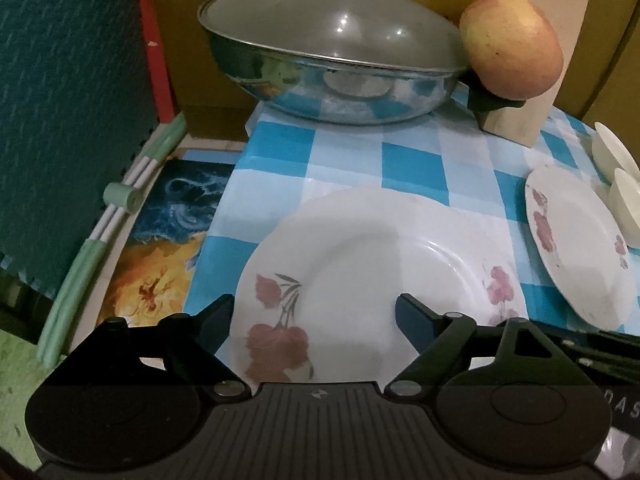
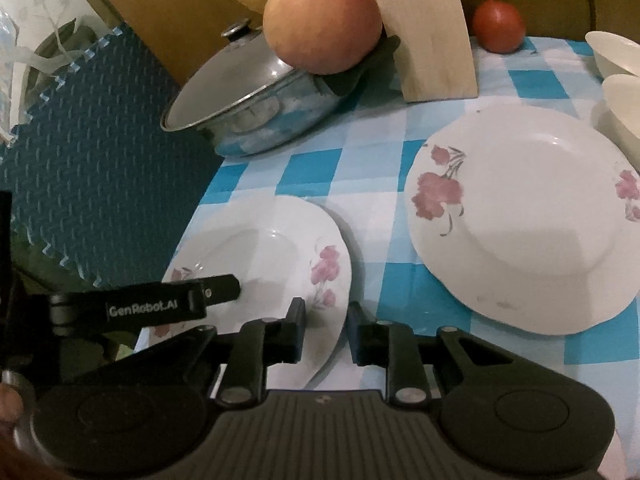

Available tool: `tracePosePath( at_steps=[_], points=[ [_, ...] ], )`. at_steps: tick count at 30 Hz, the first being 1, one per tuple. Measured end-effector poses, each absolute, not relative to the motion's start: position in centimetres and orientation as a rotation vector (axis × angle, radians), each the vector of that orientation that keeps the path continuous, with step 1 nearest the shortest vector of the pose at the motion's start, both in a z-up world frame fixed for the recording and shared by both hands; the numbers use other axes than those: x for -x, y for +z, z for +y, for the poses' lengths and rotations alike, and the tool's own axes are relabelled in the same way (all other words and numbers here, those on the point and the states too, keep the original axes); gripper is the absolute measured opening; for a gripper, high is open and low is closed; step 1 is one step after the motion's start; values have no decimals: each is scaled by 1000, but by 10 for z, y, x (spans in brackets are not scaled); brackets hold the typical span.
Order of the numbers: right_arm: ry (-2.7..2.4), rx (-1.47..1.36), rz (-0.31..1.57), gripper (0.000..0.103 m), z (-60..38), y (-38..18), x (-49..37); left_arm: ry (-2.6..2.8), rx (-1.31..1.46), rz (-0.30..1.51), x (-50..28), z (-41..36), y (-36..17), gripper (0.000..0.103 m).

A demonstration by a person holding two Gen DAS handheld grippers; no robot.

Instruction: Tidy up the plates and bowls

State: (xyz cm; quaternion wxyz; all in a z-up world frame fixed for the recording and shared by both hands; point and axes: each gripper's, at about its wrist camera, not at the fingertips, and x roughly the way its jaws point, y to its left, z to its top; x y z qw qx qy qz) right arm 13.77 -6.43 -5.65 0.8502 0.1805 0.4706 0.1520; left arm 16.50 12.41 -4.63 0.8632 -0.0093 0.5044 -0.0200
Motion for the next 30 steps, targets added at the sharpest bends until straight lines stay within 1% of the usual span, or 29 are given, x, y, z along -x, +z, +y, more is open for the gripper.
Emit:
tracePosePath(
  at_steps=[8, 14, 30],
  points=[
    [332, -382, 964, 23, -69, -46, -124, -24, 3, 1026, -149, 118, -32, 89],
    [318, -398, 978, 23, -77, -53, -113, -43, -45, 1027, -142, 104, -31, 88],
    [310, -399, 943, 23, -101, -38, -78, -82, -81, 996, -117, 80, -17, 88]
  ],
)
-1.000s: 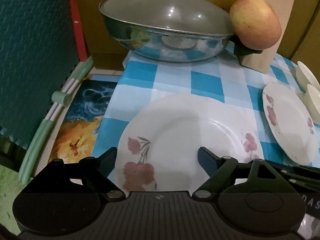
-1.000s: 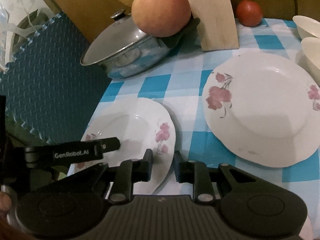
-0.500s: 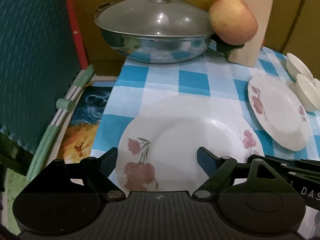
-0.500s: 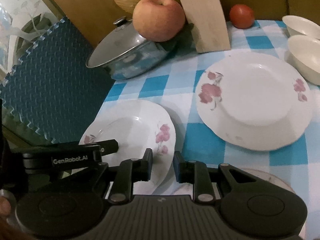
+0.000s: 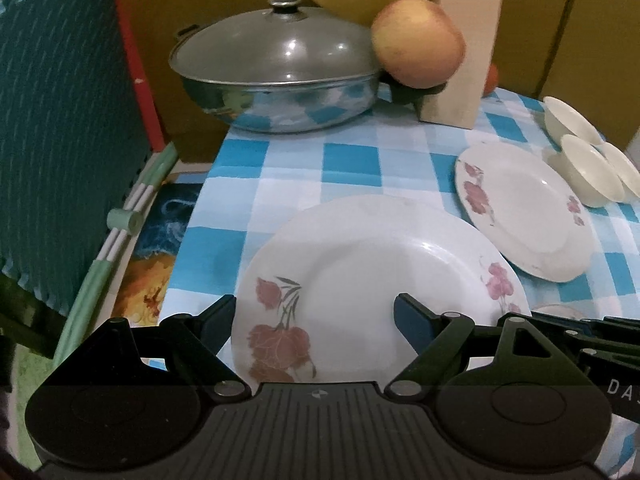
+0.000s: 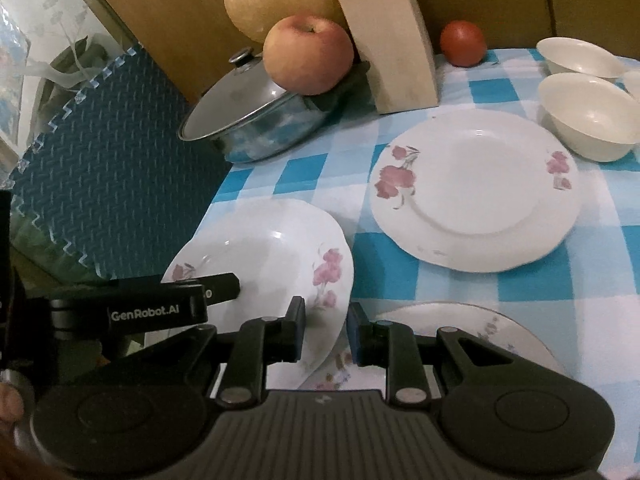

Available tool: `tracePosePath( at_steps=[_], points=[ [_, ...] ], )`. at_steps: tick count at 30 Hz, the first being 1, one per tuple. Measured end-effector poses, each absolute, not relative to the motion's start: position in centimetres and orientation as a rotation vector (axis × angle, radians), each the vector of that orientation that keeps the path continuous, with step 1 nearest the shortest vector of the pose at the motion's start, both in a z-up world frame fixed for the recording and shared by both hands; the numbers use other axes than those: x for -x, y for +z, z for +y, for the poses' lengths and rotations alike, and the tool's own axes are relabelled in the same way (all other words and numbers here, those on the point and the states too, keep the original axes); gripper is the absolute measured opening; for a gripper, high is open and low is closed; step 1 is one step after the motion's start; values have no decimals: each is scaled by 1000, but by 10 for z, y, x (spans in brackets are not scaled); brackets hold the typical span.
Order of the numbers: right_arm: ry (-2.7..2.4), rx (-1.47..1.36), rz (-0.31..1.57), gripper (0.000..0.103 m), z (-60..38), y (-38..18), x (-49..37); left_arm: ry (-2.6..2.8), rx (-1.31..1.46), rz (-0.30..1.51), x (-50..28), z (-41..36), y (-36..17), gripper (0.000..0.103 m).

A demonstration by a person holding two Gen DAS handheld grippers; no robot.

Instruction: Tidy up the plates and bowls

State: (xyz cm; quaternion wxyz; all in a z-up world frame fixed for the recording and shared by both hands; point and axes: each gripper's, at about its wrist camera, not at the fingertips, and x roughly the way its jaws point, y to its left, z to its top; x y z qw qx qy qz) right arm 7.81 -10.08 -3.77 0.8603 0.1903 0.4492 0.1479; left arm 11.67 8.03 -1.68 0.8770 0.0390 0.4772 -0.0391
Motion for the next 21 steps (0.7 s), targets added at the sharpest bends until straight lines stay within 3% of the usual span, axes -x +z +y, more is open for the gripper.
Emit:
tracePosePath(
  at_steps=[21],
  points=[
    [207, -448, 958, 23, -173, -37, 9, -243, -205, 968, -60, 3, -15, 89]
  ],
)
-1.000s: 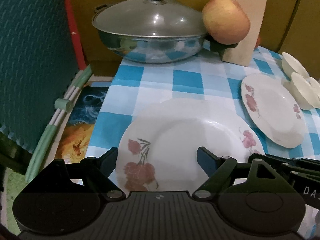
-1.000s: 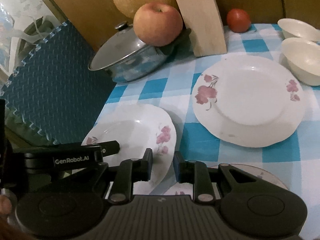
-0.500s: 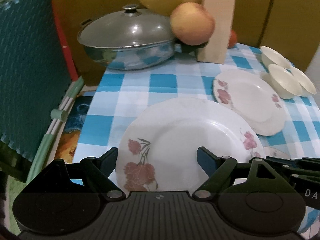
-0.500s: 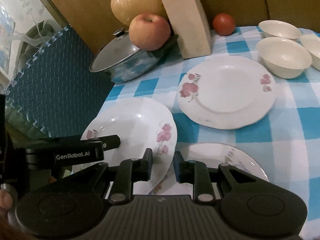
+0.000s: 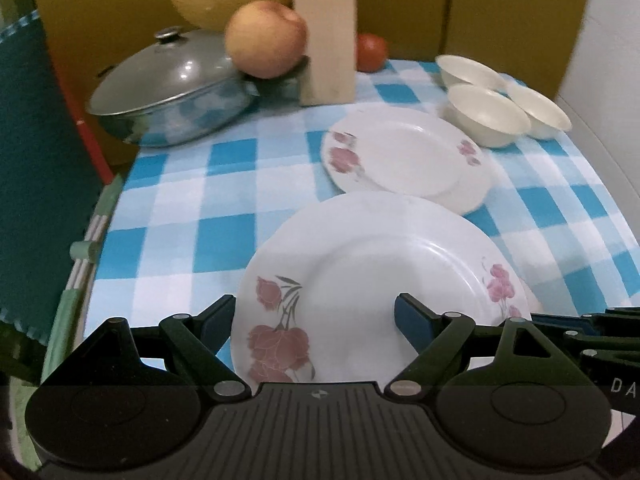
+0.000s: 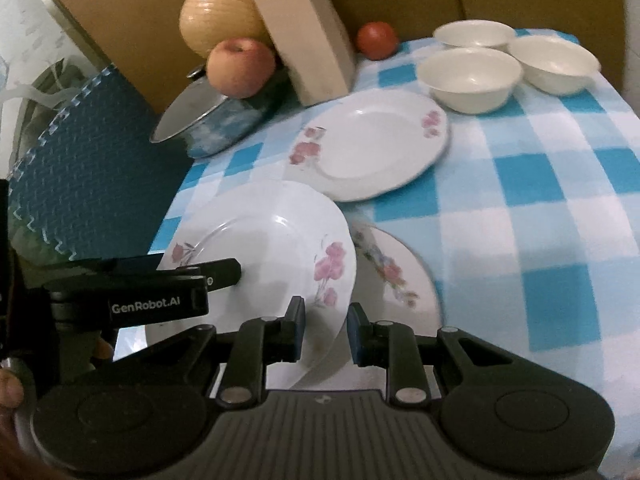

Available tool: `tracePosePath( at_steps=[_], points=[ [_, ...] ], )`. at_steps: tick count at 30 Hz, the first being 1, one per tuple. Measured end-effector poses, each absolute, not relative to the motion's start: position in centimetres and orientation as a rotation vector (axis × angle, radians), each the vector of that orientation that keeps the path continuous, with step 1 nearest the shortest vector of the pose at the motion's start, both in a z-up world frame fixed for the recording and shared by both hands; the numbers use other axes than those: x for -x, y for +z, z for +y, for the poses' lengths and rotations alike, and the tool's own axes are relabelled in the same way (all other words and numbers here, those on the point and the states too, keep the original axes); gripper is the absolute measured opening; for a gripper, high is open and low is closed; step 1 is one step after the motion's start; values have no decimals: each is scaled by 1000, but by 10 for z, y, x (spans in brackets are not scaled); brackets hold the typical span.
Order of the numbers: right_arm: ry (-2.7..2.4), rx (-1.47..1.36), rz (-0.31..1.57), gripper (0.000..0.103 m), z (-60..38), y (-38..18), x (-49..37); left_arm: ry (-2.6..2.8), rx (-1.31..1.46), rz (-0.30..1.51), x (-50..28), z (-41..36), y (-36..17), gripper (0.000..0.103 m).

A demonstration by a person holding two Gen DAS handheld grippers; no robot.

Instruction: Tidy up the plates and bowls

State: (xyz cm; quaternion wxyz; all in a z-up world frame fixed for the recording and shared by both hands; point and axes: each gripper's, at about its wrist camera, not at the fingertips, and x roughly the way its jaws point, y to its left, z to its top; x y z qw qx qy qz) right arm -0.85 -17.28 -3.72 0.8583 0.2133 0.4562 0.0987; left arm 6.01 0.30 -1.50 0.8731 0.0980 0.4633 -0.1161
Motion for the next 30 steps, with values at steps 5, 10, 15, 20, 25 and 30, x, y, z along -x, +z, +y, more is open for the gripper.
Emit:
tracePosePath(
  at_steps=[5, 10, 15, 20, 25, 30],
  points=[
    [182, -453, 964, 23, -183, -38, 22, -273, -220, 971, -50, -10, -18, 89],
    [168, -458, 973, 23, -188, -41, 29, -283, -229, 977, -45, -17, -21, 89],
    [159, -455, 976, 24, -190, -43, 33, -290, -249, 975, -41, -23, -23, 89],
    [141, -441, 980, 24, -191, -43, 35, -296, -259, 977, -38, -28, -26, 89],
    [132, -435, 990, 24, -191, -46, 35, -297, -270, 985, -37, -31, -30, 89],
    [121, -425, 993, 25, -191, -47, 34, -298, -281, 988, -37, -33, -32, 89]
  ],
)
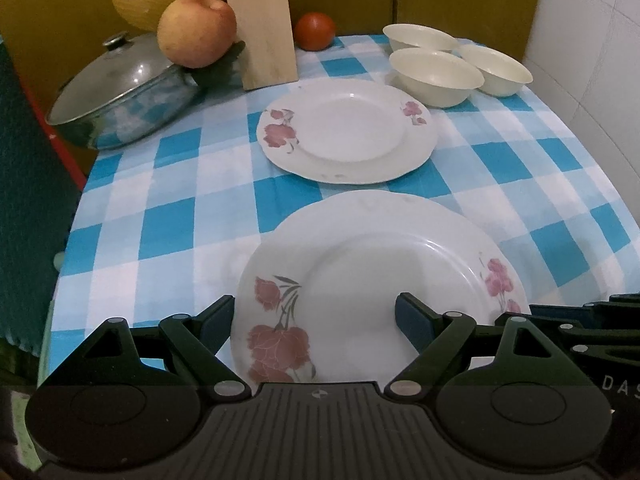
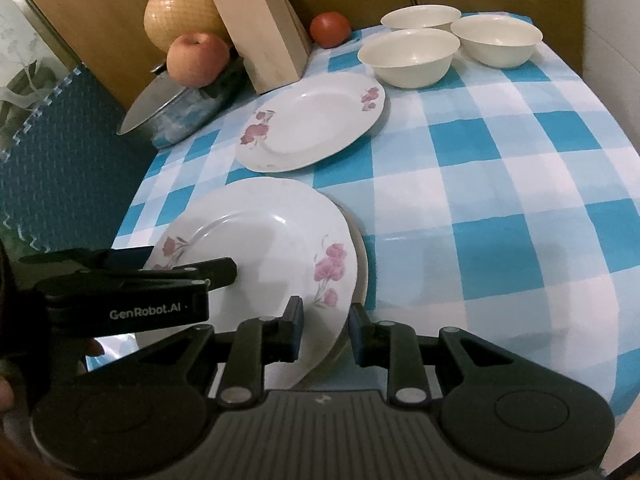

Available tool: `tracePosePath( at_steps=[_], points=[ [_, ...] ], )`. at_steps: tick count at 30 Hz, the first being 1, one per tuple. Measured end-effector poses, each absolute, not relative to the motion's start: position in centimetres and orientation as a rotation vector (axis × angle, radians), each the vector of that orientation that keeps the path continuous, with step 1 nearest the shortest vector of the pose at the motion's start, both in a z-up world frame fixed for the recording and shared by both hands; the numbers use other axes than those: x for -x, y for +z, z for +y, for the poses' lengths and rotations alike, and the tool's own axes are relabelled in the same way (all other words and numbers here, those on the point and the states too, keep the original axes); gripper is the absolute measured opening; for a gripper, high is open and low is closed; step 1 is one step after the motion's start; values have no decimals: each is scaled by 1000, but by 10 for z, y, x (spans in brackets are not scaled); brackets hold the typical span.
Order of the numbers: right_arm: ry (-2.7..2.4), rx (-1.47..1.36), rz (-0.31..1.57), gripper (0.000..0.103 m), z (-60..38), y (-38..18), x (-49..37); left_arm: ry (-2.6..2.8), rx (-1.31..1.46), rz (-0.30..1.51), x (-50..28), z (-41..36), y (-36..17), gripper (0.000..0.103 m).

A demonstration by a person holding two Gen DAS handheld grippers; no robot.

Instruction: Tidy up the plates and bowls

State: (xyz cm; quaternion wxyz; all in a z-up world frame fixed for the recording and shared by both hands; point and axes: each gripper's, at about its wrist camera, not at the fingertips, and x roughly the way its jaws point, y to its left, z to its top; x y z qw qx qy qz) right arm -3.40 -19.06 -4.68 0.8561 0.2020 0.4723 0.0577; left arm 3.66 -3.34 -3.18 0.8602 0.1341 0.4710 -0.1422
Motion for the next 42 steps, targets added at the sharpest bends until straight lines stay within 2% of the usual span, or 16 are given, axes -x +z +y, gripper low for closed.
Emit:
tracePosePath(
  at_steps=[35, 38, 42],
  points=[
    [95, -287, 957, 25, -179, -46, 33, -289, -310, 1016, -40, -40, -43, 91],
    [103, -283, 951, 23, -179, -46, 34, -352, -344, 988, -30, -53, -43, 82],
    [94, -275, 923, 23, -180, -46, 33, -345, -345, 988, -32, -54, -43, 84]
  ],
)
